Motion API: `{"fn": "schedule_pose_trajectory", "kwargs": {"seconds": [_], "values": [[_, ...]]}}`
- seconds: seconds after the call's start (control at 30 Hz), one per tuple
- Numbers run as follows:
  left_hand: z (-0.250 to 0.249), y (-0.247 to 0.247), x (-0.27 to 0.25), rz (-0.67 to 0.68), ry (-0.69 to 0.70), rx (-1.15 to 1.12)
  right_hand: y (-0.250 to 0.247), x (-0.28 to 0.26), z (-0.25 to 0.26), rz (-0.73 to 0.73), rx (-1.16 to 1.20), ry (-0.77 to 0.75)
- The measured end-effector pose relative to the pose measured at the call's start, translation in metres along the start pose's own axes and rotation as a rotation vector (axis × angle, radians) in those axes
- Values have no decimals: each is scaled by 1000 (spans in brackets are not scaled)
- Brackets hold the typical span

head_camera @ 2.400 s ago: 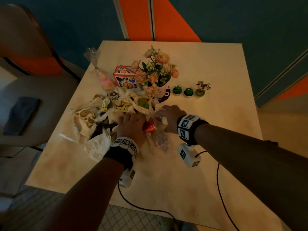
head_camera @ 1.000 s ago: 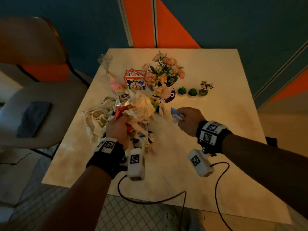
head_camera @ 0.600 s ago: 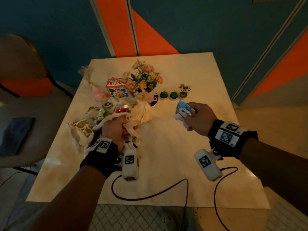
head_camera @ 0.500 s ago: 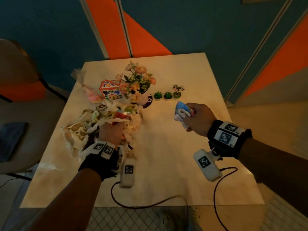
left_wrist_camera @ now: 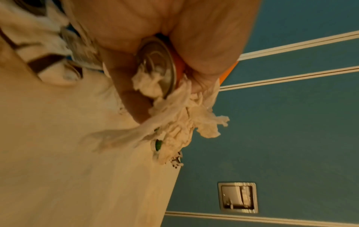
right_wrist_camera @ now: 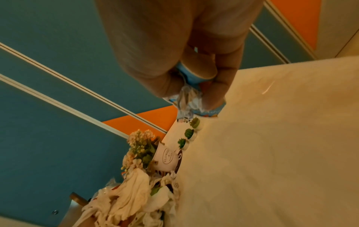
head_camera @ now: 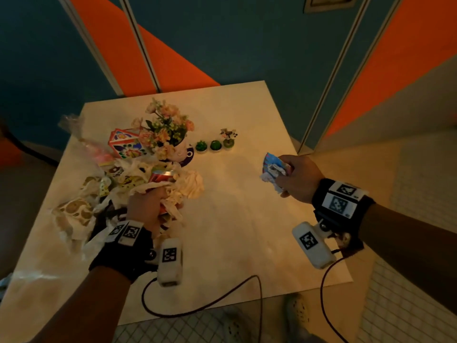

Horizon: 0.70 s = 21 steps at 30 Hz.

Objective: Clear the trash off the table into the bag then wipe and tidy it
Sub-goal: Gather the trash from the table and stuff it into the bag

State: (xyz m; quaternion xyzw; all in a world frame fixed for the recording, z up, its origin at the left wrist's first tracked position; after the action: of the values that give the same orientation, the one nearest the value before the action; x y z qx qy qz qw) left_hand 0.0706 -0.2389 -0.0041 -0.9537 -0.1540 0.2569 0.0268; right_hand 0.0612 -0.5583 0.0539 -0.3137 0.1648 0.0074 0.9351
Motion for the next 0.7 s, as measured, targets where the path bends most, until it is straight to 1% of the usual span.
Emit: {"fn": "schedule_pose_trajectory", "kwargs": {"seconds": [0.17, 0.33, 0.43, 0.53, 0.63, 0.7], "values": [[-6, 62, -12, 103, 4, -28, -46, -6, -33, -75, -7, 91], [-4, 147, -35, 219, -9, -61, -104, -7, -82, -148, -30, 152], [1, 206, -54, 253, 3, -66, -138, 0, -122, -145, -8, 200], [12, 270, -71, 260, 17, -37, -170, 13, -168, -127, -5, 216], [32, 336, -77, 244, -11, -2, -196, 30, -217, -64, 29, 236], [51, 381, -76, 221, -10, 82, -207, 38, -254, -24, 63, 266]]}}
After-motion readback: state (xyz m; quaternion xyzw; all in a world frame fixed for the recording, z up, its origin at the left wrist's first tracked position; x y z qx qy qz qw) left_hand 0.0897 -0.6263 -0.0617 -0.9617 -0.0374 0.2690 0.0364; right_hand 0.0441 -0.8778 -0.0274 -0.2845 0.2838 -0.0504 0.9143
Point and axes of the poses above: each hand's wrist, its own x-axis towards the middle knuckle, its own y-axis out of the palm, z = x × y, the point moved 6 cm from there along x, towards the middle knuckle, and after that the axes turned 5 degrees about y, right-handed, at the moved point
